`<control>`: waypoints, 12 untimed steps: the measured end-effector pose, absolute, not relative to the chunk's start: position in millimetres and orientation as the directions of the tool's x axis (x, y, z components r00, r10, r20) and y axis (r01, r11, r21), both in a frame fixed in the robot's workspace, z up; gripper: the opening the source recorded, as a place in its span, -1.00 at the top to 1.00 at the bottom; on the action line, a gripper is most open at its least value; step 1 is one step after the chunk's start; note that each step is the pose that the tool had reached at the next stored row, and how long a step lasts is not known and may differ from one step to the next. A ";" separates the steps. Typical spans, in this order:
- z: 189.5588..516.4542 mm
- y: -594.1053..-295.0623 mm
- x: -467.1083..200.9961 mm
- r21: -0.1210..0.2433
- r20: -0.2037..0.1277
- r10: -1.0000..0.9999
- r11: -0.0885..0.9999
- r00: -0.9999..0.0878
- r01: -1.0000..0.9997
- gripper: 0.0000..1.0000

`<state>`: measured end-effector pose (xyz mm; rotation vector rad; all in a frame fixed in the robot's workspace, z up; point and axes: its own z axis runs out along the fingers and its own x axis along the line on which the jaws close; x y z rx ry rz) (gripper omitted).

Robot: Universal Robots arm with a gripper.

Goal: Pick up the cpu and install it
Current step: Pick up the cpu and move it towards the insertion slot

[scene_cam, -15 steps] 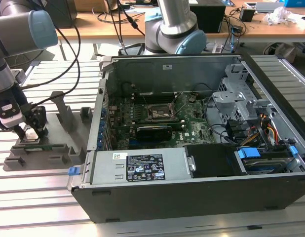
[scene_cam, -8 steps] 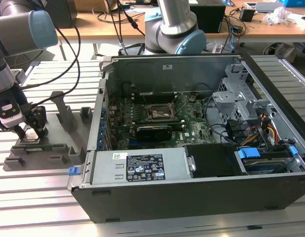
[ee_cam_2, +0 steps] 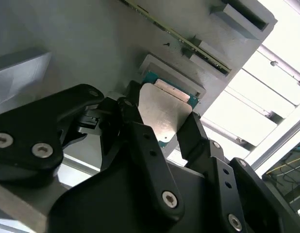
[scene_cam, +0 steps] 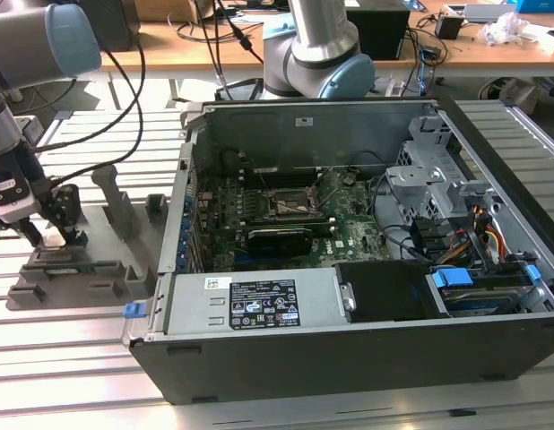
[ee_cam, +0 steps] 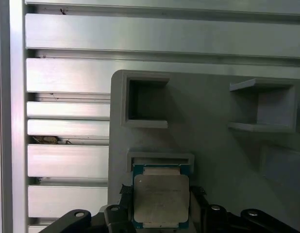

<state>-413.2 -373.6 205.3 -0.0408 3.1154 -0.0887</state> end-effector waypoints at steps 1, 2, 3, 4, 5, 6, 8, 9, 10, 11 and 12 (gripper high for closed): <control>206.7 -373.6 -413.2 -0.057 -0.024 -0.027 0.998 -0.999 -0.025 -0.09; 209.3 -373.6 -413.2 -0.057 -0.024 -0.027 0.998 -0.999 -0.025 -0.09; 210.9 -373.6 -413.2 -0.057 -0.024 -0.027 0.998 -0.999 -0.025 -0.09; 213.0 -373.6 -413.2 -0.057 -0.024 -0.027 0.998 -0.999 -0.025 -0.09; 215.3 -373.4 -413.2 -0.057 -0.024 -0.027 0.998 -0.999 -0.026 -0.09; 218.4 -373.2 -413.1 -0.057 -0.024 -0.027 0.998 -0.999 -0.026 -0.09; 220.5 -373.1 -413.2 -0.057 -0.024 -0.027 0.998 -0.999 -0.026 -0.09; 221.3 -373.1 -413.2 -0.057 -0.024 -0.027 0.998 -0.999 -0.025 -0.09; 223.2 -373.1 -413.2 -0.057 -0.024 -0.027 0.998 -0.999 -0.025 -0.09; 224.8 -373.1 -413.2 -0.057 -0.024 -0.027 0.998 -0.999 -0.025 -0.09; 225.8 -373.1 -413.2 -0.057 -0.024 -0.027 0.998 -0.999 -0.025 -0.09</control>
